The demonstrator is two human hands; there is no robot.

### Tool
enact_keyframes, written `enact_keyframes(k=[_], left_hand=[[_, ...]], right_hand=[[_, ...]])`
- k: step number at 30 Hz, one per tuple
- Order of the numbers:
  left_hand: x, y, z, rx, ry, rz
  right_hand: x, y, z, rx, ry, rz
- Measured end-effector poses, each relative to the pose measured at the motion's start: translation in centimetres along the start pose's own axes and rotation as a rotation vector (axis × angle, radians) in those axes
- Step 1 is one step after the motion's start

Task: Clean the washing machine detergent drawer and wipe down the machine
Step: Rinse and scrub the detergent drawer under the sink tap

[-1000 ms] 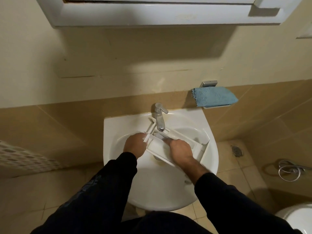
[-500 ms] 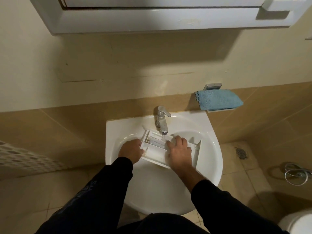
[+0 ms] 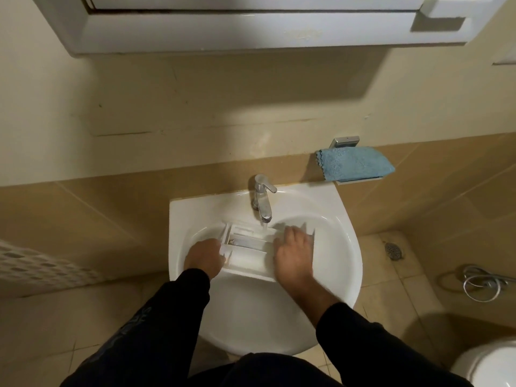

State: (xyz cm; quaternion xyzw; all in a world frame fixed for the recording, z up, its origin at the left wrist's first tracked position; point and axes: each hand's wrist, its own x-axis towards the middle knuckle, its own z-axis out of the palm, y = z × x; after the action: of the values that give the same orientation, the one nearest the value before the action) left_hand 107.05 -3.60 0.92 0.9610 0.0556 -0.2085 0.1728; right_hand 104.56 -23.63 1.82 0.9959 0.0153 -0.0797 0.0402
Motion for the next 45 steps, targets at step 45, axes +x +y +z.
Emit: enact_keyframes(k=[45], left_hand=[[0.1,8.1,3.4,0.027,-0.018,0.448]], right_hand=[[0.6,6.4,-7.0,-0.306,-0.145,-0.097]])
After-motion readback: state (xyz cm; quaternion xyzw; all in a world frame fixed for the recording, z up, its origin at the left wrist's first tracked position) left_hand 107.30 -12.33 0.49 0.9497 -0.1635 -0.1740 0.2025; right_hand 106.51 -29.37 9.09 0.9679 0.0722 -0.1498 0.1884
